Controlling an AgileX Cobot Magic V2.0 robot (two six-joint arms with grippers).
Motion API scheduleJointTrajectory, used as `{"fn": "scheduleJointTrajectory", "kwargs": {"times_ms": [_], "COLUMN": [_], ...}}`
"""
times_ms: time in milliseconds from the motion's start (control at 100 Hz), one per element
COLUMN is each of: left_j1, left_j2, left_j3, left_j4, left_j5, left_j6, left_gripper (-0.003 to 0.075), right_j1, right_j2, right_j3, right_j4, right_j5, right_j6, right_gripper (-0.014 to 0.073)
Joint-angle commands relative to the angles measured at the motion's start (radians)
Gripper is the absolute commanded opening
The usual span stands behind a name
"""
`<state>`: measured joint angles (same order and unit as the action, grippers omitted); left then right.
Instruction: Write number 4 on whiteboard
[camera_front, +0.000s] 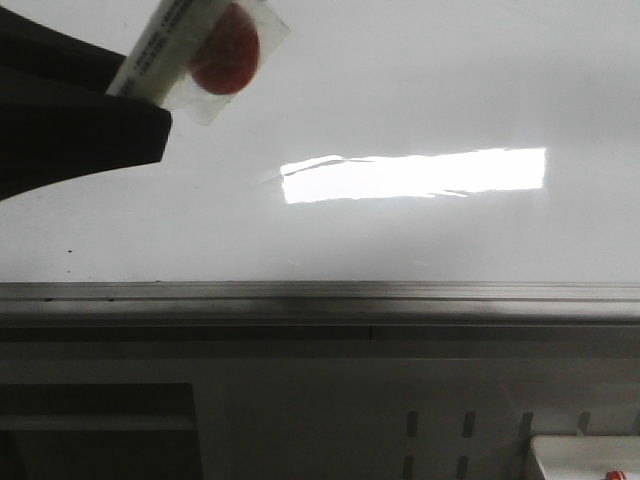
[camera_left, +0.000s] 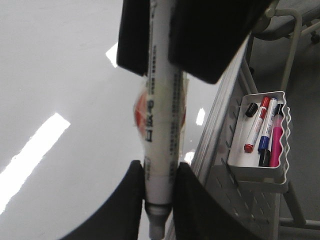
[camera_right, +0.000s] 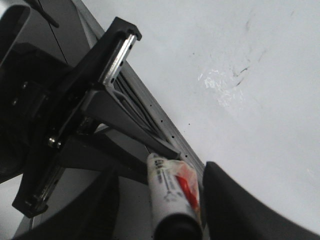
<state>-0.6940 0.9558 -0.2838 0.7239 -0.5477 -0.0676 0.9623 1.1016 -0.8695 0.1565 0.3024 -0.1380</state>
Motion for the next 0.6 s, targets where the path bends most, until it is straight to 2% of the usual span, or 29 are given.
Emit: {"fn": "scheduleJointTrajectory", "kwargs": {"times_ms": [0,50,140,190,320,390,490,500,510,590], "left_j1": [-0.004,-0.004,-0.004,-0.004,-0.004,0.003,0.012,0.012,0.012,0.012], "left_j2": [-0.012,-0.012,-0.012,-0.012,-0.012,-0.012,-0.018,-0.021,-0.021,-0.047], "left_j3": [-0.025,-0.025,-0.025,-0.025,-0.025,-0.025,-0.025,-0.025,-0.025,-0.025], "left_j4": [-0.026,-0.024,-0.024,-0.023,-0.056,-0.072,-0.094,-0.107,-0.115,-0.236], "left_j5": [-0.073,-0.073,-0.073,-0.073,-0.071,-0.06,-0.021,-0.01,-0.005,0.062], "left_j6": [-0.009,-0.009,-0.009,-0.009,-0.009,-0.009,-0.009,-0.009,-0.009,-0.009], "left_gripper": [-0.002,-0.002,-0.002,-0.002,-0.0017,0.002,0.0174,0.0218,0.0218,0.0371], "right_j1": [0.0,0.0,0.0,0.0,0.0,0.0,0.0,0.0,0.0,-0.016], "right_j2": [-0.015,-0.015,-0.015,-0.015,-0.015,-0.015,-0.015,-0.015,-0.015,-0.013], "right_j3": [-0.037,-0.037,-0.037,-0.037,-0.037,-0.037,-0.037,-0.037,-0.039,-0.044], "right_j4": [-0.01,-0.01,-0.01,-0.01,-0.01,-0.01,-0.013,-0.013,-0.013,-0.013], "right_j5": [-0.061,-0.061,-0.057,-0.055,-0.051,-0.046,-0.046,-0.046,-0.046,-0.05], "right_j6": [-0.013,-0.013,-0.013,-0.013,-0.013,-0.013,-0.013,-0.013,-0.013,-0.013], "right_gripper": [0.029,0.0213,0.0009,-0.0076,-0.0064,-0.0064,-0.0064,-0.0064,-0.0064,-0.0064]}}
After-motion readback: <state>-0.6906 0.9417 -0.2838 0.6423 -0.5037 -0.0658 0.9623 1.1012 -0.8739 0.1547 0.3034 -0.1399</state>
